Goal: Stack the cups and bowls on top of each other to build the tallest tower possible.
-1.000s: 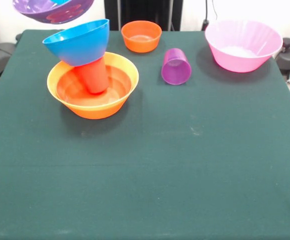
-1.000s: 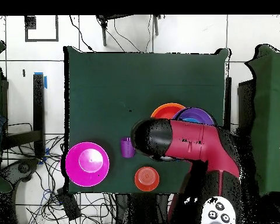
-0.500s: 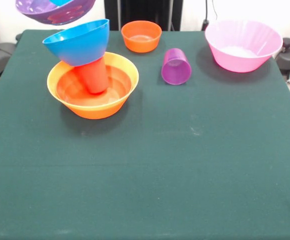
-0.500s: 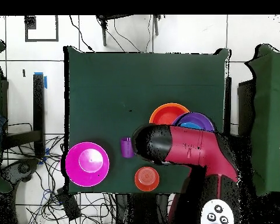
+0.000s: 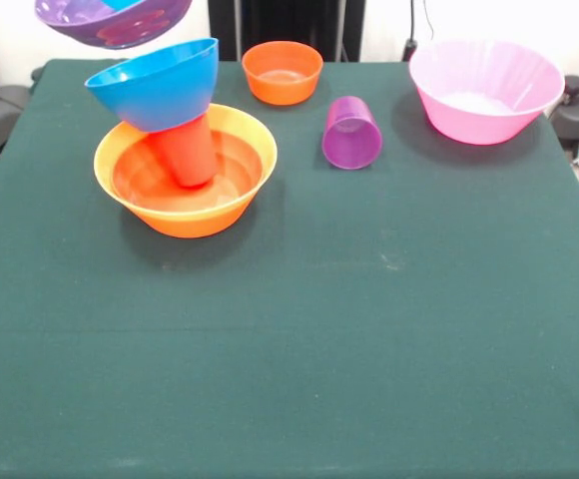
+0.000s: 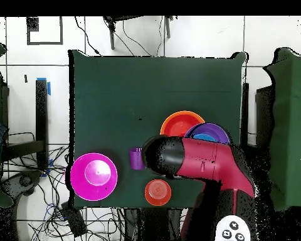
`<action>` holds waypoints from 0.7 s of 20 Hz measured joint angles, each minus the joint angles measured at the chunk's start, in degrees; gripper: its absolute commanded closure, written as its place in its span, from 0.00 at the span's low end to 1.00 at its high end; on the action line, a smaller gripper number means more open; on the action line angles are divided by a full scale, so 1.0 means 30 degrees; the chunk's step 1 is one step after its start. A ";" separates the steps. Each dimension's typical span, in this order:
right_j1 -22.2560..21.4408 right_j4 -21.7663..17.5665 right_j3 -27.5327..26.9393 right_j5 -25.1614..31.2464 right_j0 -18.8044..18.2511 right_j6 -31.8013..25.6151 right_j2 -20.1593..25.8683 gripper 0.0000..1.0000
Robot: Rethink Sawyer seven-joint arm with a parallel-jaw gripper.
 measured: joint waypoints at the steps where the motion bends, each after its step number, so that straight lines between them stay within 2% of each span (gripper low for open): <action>1: 0.0045 0.0000 0.0069 -0.0178 0.0000 0.0047 0.0000 1.00; 14: 0.1099 0.0182 0.1161 -0.2433 -0.0002 0.0369 0.0006 1.00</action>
